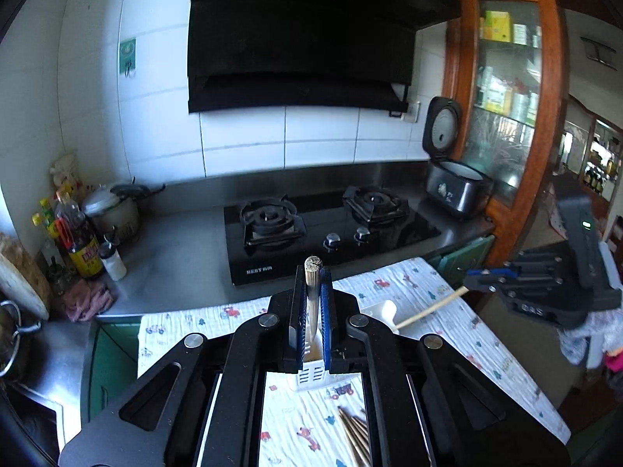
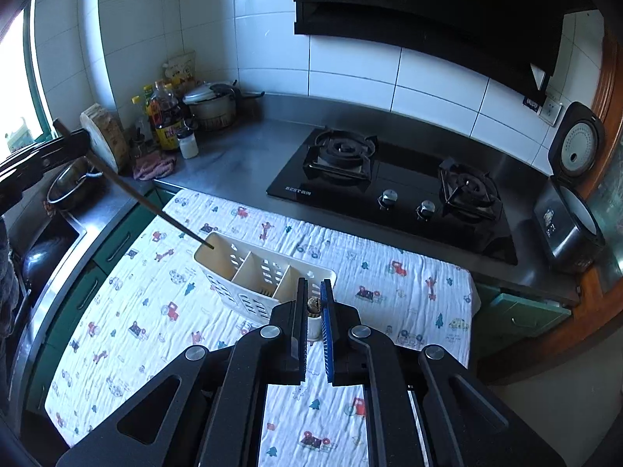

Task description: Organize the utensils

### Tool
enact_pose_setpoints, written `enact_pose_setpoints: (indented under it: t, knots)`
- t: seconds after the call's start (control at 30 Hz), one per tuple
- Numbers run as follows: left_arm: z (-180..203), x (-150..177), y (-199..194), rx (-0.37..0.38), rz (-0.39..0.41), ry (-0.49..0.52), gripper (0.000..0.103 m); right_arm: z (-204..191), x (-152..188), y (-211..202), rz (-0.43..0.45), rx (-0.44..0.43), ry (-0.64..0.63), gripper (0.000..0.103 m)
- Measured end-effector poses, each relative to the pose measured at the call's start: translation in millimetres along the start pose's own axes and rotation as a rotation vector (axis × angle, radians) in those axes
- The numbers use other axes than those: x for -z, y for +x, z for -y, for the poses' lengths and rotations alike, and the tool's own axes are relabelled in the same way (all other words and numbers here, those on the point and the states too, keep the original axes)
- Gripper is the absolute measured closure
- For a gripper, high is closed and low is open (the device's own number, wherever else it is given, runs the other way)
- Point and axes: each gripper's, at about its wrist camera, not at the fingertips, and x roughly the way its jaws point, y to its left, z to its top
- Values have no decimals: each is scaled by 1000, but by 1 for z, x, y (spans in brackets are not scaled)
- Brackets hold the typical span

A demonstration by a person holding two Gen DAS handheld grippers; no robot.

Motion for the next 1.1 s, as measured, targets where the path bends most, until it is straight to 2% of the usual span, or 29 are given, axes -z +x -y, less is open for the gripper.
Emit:
enact_pose_setpoints:
  t: [0.27, 0.57, 0.77, 0.93, 1.1]
  knots:
    - [-22, 21, 59, -7, -110, -77, 98, 0, 1, 30, -33, -2, 28, 96]
    - [-26, 45, 90, 7, -190, -81, 97, -2, 0, 48, -32, -2, 42, 96]
    - [-24, 47, 85, 1, -175, -77, 96, -4, -3, 35, 37, 16, 51, 93]
    - [-20, 41, 64, 1, -131, -70, 95, -9, 2, 2, 127, 35, 34, 84]
    - [-15, 49, 33, -7, -93, -65, 85, -20, 29, -36, 218, 54, 1, 72]
